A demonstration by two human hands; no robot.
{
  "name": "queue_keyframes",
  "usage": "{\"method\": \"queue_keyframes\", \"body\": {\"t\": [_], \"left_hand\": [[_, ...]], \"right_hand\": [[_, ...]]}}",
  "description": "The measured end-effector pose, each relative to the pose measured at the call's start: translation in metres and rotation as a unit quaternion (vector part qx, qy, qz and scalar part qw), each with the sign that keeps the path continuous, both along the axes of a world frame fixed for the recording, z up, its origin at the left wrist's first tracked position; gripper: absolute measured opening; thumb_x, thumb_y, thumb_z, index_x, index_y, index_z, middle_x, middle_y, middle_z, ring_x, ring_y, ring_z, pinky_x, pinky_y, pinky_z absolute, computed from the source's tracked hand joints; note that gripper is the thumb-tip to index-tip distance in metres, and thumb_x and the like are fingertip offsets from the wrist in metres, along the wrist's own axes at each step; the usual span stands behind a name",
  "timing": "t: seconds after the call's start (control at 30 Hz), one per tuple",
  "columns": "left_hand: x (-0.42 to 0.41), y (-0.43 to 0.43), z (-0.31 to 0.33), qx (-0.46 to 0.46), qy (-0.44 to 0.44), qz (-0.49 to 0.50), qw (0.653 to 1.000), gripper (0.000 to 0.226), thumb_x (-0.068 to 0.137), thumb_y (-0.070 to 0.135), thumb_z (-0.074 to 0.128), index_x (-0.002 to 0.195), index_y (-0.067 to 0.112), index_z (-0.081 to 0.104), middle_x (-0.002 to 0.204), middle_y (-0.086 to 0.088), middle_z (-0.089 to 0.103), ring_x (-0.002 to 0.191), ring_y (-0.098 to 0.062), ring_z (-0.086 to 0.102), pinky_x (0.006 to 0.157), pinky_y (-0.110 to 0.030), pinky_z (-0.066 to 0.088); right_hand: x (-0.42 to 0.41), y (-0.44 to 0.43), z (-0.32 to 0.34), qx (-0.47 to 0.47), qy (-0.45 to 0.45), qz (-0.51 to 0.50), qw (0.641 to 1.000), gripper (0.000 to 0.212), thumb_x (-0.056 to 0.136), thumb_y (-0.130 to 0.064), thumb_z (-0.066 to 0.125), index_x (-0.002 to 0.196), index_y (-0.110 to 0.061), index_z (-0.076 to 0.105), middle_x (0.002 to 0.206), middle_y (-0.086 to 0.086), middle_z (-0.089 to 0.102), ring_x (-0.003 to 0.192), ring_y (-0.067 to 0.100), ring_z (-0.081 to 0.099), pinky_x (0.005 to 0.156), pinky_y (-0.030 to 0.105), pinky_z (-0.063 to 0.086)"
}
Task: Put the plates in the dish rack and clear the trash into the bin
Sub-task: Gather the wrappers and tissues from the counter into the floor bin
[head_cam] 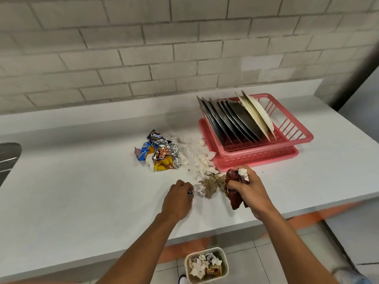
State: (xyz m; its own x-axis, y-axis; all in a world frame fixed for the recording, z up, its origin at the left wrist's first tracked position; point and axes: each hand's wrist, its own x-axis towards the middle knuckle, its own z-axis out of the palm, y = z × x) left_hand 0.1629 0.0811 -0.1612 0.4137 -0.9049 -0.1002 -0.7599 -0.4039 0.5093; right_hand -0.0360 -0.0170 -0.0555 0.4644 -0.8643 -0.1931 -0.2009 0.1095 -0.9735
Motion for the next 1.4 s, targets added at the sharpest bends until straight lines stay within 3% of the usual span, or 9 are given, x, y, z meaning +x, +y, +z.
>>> {"method": "queue_keyframes", "body": {"t": [0.2,0.4,0.57,0.73,0.93,1.1,1.23,1.3,1.4], "left_hand": [[0.004,0.002,-0.003,-0.007,-0.017,0.024,1.000,0.010,0.097,0.019,0.059,0.104,0.013,0.063,0.104,-0.008,0.062,0.098,-0.028,0.061,0.079,-0.033,0.043],[0.008,0.005,0.006,-0.056,0.184,0.166,0.967,0.001,0.101,0.014,0.054,0.101,0.014,0.054,0.092,0.000,0.071,0.088,-0.021,0.065,0.074,-0.029,0.046],[0.001,0.004,0.021,-0.109,0.310,0.193,0.924,0.022,0.097,0.000,0.044,0.103,0.019,0.053,0.082,-0.005,0.070,0.074,-0.023,0.068,0.074,-0.038,0.056],[-0.011,-0.010,0.040,-0.090,0.372,0.267,0.884,0.027,0.091,0.011,0.040,0.073,0.011,0.061,0.062,-0.006,0.055,0.056,-0.023,0.054,0.060,-0.033,0.044],[-0.026,-0.020,0.030,-0.042,0.306,0.245,0.919,0.039,0.090,0.055,0.048,0.098,0.020,0.061,0.101,-0.003,0.066,0.092,-0.027,0.066,0.086,-0.043,0.051],[-0.037,-0.026,0.027,0.010,0.289,0.223,0.931,0.052,0.084,0.066,0.058,0.120,0.030,0.051,0.122,0.000,0.045,0.105,-0.023,0.057,0.098,-0.040,0.048],[-0.038,-0.034,0.031,0.067,0.301,0.201,0.930,0.084,0.064,0.079,0.054,0.133,0.031,0.048,0.134,-0.005,0.043,0.110,-0.030,0.063,0.096,-0.048,0.054],[-0.038,-0.040,0.033,0.080,0.303,0.195,0.929,0.087,0.066,0.080,0.052,0.138,0.030,0.047,0.141,-0.006,0.041,0.115,-0.030,0.061,0.094,-0.047,0.056],[-0.042,-0.046,0.041,0.092,0.305,0.175,0.932,0.083,0.076,0.076,0.051,0.143,0.026,0.045,0.142,-0.007,0.041,0.116,-0.029,0.059,0.088,-0.044,0.060]], "right_hand": [[-0.008,0.008,0.001,-0.003,0.001,-0.006,1.000,0.019,0.082,0.012,0.063,0.091,-0.004,0.062,0.077,0.032,0.064,0.059,0.033,0.063,0.052,0.038,0.053],[-0.015,0.003,-0.002,0.010,0.000,-0.025,1.000,0.019,0.081,0.011,0.064,0.094,-0.002,0.060,0.071,0.027,0.064,0.061,0.035,0.064,0.055,0.041,0.053],[-0.021,0.003,-0.006,0.021,0.003,-0.022,1.000,0.021,0.081,0.010,0.064,0.096,-0.003,0.059,0.078,0.034,0.064,0.061,0.035,0.064,0.058,0.042,0.053],[-0.027,0.003,-0.012,0.031,-0.002,-0.015,0.999,0.025,0.081,0.010,0.064,0.099,-0.006,0.059,0.077,0.031,0.066,0.061,0.034,0.065,0.058,0.042,0.053],[-0.031,-0.011,-0.021,0.051,0.009,0.001,0.999,0.025,0.081,0.008,0.065,0.100,-0.007,0.060,0.070,0.010,0.068,0.061,0.023,0.067,0.058,0.034,0.054],[-0.025,-0.039,-0.034,0.119,0.048,0.058,0.990,0.026,0.075,-0.005,0.072,0.099,-0.012,0.065,0.083,0.012,0.070,0.076,0.027,0.068,0.071,0.044,0.050],[-0.019,-0.049,-0.039,0.215,0.024,0.070,0.974,0.038,0.071,-0.008,0.072,0.107,-0.005,0.062,0.101,0.029,0.070,0.089,0.039,0.066,0.088,0.058,0.051],[-0.017,-0.050,-0.036,0.245,0.013,0.090,0.965,0.051,0.069,-0.008,0.071,0.116,0.005,0.059,0.107,0.035,0.069,0.088,0.041,0.065,0.093,0.061,0.050],[-0.014,-0.046,-0.033,0.286,-0.011,0.100,0.953,0.046,0.069,-0.007,0.066,0.112,0.008,0.062,0.094,0.027,0.068,0.080,0.036,0.064,0.092,0.057,0.052]]}}
